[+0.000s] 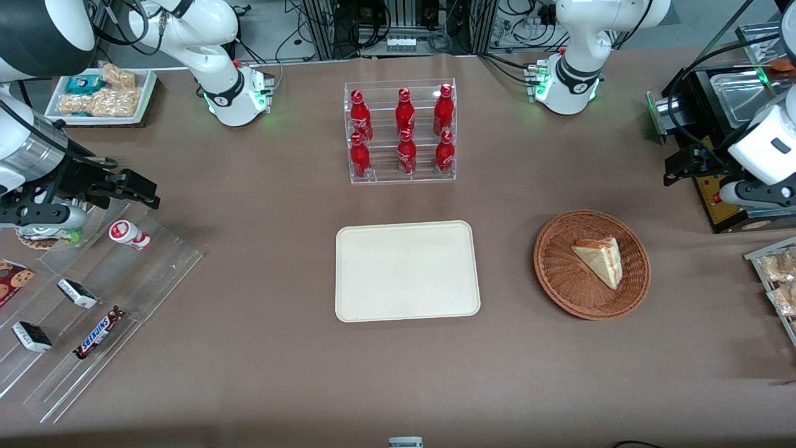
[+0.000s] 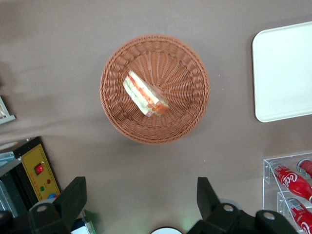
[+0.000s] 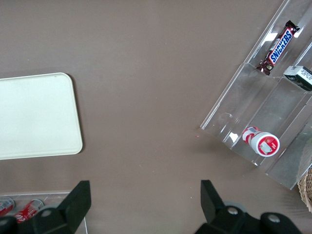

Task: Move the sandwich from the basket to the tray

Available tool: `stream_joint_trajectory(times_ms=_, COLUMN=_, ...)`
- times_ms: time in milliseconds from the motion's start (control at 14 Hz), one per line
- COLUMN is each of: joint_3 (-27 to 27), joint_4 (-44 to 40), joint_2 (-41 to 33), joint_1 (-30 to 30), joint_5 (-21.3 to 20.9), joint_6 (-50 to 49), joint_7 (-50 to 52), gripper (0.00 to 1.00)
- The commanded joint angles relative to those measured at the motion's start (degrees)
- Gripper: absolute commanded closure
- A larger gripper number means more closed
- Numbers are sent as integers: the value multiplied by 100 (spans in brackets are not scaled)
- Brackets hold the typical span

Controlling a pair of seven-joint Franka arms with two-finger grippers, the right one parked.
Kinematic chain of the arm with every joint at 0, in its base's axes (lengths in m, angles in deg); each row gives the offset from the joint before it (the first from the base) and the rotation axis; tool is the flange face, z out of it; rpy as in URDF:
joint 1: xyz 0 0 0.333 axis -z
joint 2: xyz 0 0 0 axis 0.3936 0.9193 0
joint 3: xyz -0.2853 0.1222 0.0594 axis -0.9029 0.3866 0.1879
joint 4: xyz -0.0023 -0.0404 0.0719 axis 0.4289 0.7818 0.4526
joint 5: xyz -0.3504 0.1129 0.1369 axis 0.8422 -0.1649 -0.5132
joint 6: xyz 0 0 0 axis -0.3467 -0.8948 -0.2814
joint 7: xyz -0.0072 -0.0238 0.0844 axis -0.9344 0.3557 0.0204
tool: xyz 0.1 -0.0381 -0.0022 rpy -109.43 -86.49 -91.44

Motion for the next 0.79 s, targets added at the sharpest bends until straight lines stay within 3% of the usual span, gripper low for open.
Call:
stream_joint_trajectory(times_ms=0, joint_3=61, joint_4=462, joint_2=96, joint_1=69, joint_5=-68, joint_6=444, joint_7=90, gripper=0)
stream_joint_trajectory(times_ms=357, joint_3=79, joint_4=1621, joint_2=298, joint_1=34, joint_5=-68, joint_6=2069, joint_7=151, gripper=0)
stream_joint_trajectory(times_ms=714, joint_3=97, joint_4=3027, joint_2=334, joint_1=-2, joint_5=-138, joint_6=3976, joint_7=1395, gripper=0)
